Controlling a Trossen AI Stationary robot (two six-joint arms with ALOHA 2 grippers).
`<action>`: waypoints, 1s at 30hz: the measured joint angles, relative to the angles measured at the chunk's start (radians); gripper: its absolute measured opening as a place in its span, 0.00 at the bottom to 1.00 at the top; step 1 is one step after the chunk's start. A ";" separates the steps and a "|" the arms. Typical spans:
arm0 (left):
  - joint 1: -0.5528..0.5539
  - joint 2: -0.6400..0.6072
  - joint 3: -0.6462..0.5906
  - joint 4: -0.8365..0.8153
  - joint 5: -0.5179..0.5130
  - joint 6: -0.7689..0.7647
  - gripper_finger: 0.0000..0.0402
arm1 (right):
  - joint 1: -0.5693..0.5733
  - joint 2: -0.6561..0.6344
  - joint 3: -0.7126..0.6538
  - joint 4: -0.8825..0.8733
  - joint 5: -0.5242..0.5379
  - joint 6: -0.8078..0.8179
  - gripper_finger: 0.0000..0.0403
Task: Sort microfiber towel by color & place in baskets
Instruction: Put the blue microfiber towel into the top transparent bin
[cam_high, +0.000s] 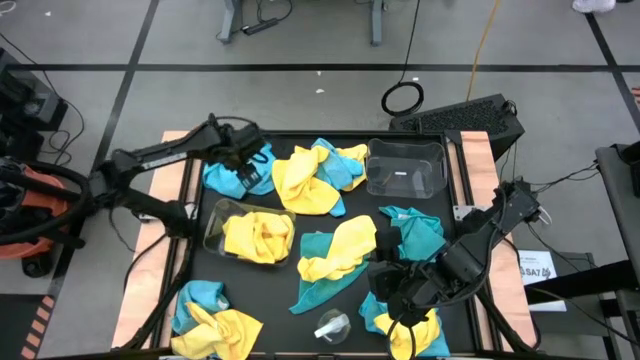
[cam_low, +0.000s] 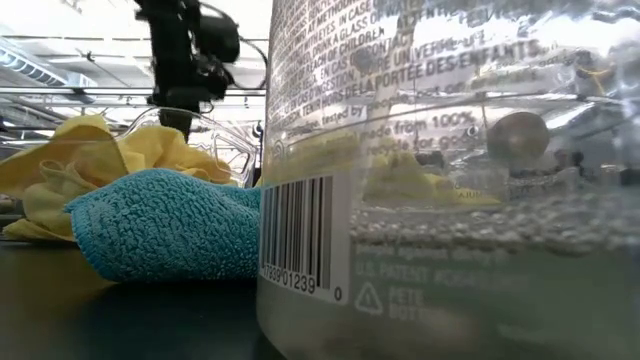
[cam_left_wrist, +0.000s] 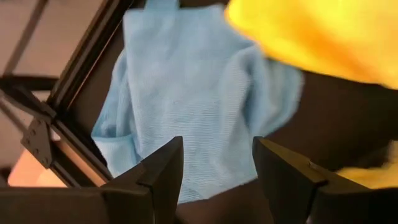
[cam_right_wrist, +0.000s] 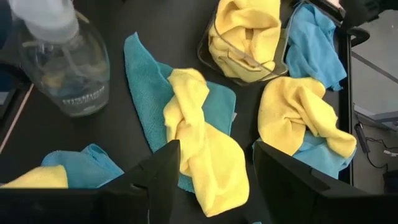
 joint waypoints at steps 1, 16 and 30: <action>0.020 0.025 0.000 0.005 0.000 0.004 0.49 | 0.003 0.000 -0.010 0.002 0.000 0.004 0.49; 0.239 0.335 -0.001 0.062 0.110 0.130 0.49 | 0.011 0.000 -0.110 0.006 -0.002 0.064 0.49; 0.288 0.473 -0.001 0.138 0.182 0.160 0.44 | 0.011 0.000 -0.110 0.035 -0.001 0.060 0.49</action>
